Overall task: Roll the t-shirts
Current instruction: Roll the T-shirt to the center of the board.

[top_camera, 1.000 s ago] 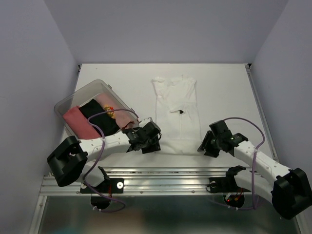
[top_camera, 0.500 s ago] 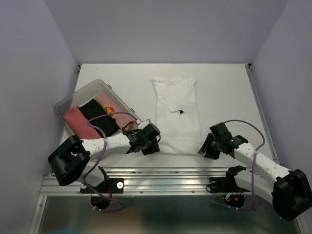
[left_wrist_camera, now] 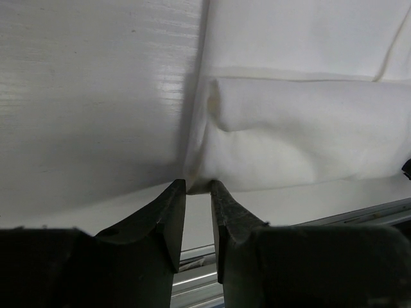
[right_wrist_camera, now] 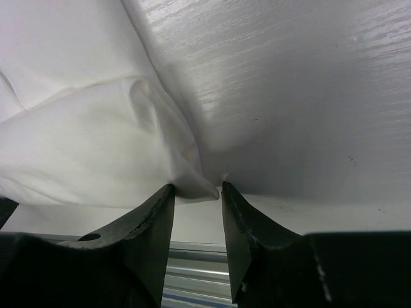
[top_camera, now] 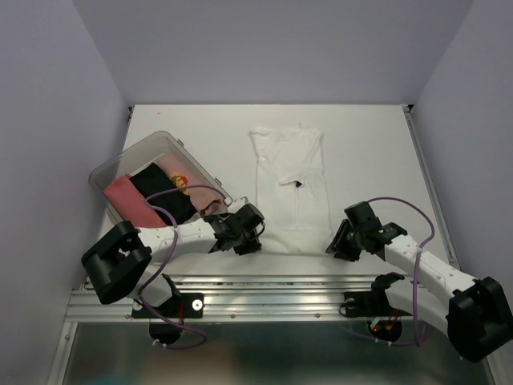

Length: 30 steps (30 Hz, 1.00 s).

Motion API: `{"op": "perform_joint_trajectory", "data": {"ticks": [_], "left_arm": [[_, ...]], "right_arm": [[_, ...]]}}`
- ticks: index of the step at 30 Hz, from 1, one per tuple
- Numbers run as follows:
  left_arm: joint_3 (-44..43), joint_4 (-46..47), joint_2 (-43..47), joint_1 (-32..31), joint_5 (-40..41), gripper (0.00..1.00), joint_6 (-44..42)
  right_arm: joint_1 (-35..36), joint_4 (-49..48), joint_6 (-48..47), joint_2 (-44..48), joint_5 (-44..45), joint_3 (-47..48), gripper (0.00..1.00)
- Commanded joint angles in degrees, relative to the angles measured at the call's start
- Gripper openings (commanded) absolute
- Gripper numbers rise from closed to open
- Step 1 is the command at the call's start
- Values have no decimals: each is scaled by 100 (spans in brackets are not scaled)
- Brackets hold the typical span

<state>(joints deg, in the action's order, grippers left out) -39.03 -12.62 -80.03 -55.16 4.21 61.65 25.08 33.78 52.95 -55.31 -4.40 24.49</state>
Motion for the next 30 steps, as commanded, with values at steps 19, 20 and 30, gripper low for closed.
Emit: {"op": "perform_joint_trajectory", "data": {"ticks": [19, 20, 30], "left_arm": [[-641, -768, 14, 93, 124, 0, -241], [-650, -794, 31, 119, 124, 0, -258], [-738, -829, 101, 365, 27, 0, -434]], "right_arm": [[-21, 155, -57, -41, 185, 513, 1], [-21, 164, -57, -50, 194, 539, 1], [-21, 375, -100, -129, 414, 934, 1]]}}
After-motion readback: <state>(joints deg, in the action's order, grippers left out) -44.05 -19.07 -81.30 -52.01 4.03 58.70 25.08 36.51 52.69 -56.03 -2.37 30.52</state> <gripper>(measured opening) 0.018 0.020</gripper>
